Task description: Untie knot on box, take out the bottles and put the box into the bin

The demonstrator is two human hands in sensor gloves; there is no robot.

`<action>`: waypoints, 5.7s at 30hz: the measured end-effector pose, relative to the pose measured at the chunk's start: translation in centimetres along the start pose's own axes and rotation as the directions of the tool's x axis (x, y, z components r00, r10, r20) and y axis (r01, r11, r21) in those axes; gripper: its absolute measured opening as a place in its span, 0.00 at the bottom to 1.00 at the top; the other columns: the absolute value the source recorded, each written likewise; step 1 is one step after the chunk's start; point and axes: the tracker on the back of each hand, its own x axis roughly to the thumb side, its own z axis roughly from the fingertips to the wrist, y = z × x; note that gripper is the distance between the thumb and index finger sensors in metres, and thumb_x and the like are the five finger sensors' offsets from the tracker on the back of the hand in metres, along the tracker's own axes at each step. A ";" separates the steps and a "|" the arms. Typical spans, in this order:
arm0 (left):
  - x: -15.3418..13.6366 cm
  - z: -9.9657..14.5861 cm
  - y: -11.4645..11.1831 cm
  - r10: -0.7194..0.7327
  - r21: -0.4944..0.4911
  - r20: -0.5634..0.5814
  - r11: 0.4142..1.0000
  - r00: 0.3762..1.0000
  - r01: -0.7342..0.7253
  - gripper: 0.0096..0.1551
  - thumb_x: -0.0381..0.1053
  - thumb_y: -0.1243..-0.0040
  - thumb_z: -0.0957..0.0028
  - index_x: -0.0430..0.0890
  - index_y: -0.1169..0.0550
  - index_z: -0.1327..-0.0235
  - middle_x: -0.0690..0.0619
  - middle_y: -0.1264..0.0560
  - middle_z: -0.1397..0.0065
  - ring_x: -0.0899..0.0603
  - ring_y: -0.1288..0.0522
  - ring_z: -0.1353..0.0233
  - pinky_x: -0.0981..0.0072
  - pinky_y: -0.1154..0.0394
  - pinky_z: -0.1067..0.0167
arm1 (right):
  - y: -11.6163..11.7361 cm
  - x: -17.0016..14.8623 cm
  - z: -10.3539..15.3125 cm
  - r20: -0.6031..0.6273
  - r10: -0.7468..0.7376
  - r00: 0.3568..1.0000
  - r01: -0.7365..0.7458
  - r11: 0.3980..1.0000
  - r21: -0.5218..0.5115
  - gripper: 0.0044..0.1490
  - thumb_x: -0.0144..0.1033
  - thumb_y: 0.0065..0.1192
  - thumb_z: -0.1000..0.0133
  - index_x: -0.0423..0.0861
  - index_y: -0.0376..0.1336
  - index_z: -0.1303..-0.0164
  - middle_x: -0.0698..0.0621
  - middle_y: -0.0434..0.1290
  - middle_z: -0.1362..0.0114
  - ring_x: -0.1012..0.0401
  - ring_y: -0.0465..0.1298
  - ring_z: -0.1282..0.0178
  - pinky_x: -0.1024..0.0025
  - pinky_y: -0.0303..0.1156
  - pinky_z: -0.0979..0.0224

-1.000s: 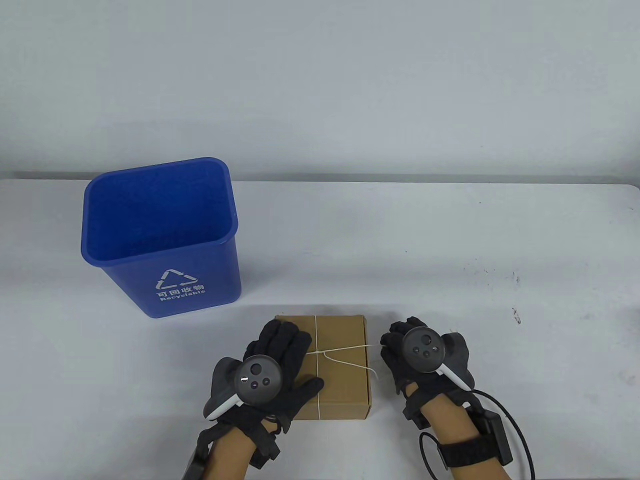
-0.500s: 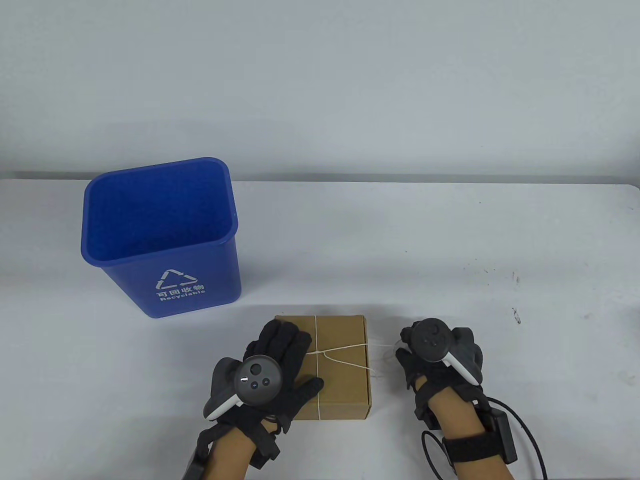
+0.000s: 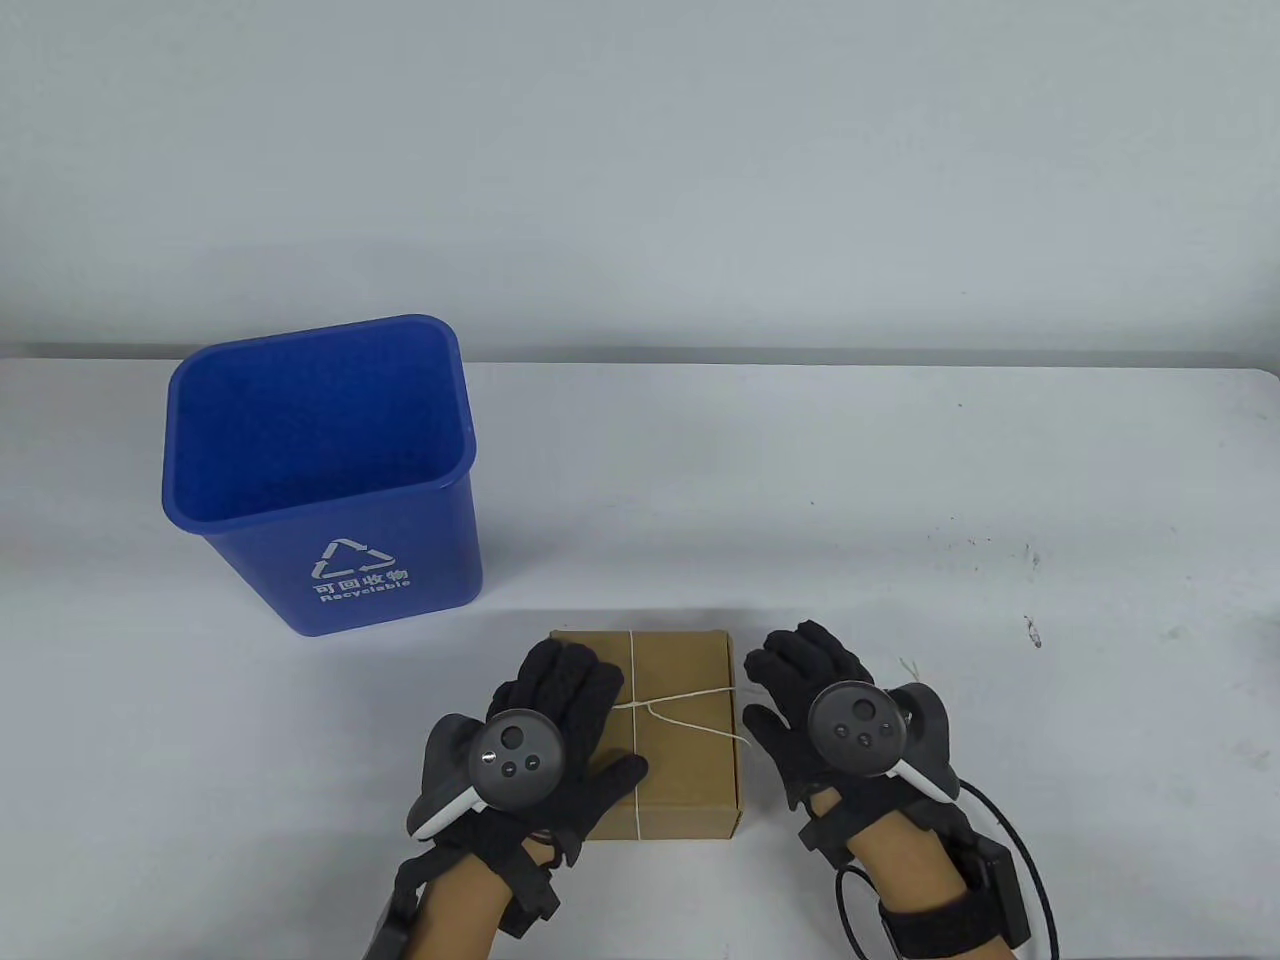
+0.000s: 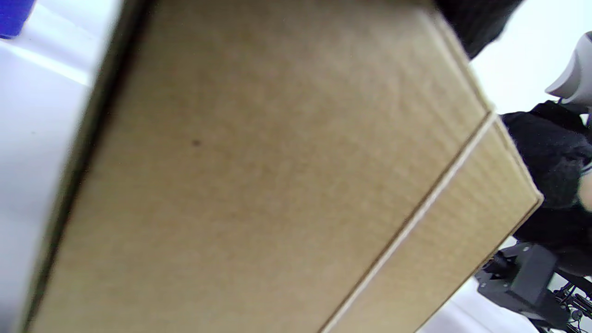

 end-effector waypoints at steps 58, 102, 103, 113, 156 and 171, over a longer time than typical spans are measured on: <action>-0.1 0.0 0.0 0.002 -0.002 0.000 1.000 1.000 -0.002 0.54 0.69 0.48 0.46 0.48 0.52 0.14 0.47 0.62 0.14 0.29 0.68 0.15 0.18 0.59 0.28 | 0.3 -0.6 -0.4 -0.025 -0.036 0.999 0.037 0.999 0.031 0.33 0.41 0.65 0.47 0.40 0.66 0.34 0.41 0.60 0.23 0.33 0.54 0.22 0.30 0.51 0.29; -0.1 0.0 -0.1 0.011 -0.003 -0.003 1.000 1.000 -0.011 0.53 0.69 0.48 0.46 0.48 0.52 0.14 0.46 0.62 0.14 0.29 0.69 0.15 0.19 0.59 0.28 | -2.1 -3.6 0.4 -0.141 -0.182 0.973 0.162 0.976 -0.146 0.37 0.47 0.57 0.44 0.38 0.61 0.30 0.38 0.59 0.23 0.32 0.55 0.24 0.29 0.51 0.30; -0.1 0.0 -0.1 0.016 -0.003 -0.004 1.000 1.000 -0.016 0.53 0.68 0.47 0.46 0.48 0.52 0.14 0.46 0.62 0.14 0.29 0.69 0.15 0.19 0.58 0.28 | -2.1 -3.1 0.5 -0.094 -0.203 0.975 0.188 0.971 -0.149 0.38 0.47 0.56 0.44 0.38 0.60 0.29 0.39 0.59 0.23 0.32 0.55 0.23 0.30 0.52 0.30; -0.1 -0.3 0.8 0.073 0.059 -0.063 0.996 0.995 -0.070 0.44 0.62 0.42 0.44 0.50 0.42 0.17 0.46 0.54 0.14 0.30 0.62 0.14 0.24 0.51 0.27 | 1.0 1.9 -0.1 0.103 -0.325 0.940 0.321 0.946 0.053 0.42 0.50 0.57 0.44 0.41 0.55 0.23 0.41 0.52 0.17 0.31 0.51 0.21 0.28 0.50 0.29; -5.2 0.7 2.3 0.289 0.239 -0.303 0.945 0.908 -0.222 0.27 0.55 0.47 0.44 0.32 0.18 0.54 0.40 0.29 0.28 0.27 0.26 0.35 0.38 0.28 0.42 | 2.6 2.2 0.5 0.015 -0.282 0.959 0.273 0.941 0.199 0.45 0.52 0.51 0.43 0.44 0.44 0.20 0.46 0.36 0.16 0.29 0.46 0.21 0.28 0.47 0.29; -7.2 0.4 2.5 0.053 0.172 -0.450 0.985 0.891 0.028 0.24 0.52 0.41 0.45 0.32 0.17 0.54 0.39 0.30 0.27 0.27 0.27 0.33 0.36 0.29 0.40 | 2.6 2.2 0.6 0.016 -0.275 0.961 0.266 0.943 0.200 0.45 0.52 0.51 0.43 0.44 0.44 0.20 0.47 0.35 0.16 0.29 0.47 0.21 0.28 0.47 0.29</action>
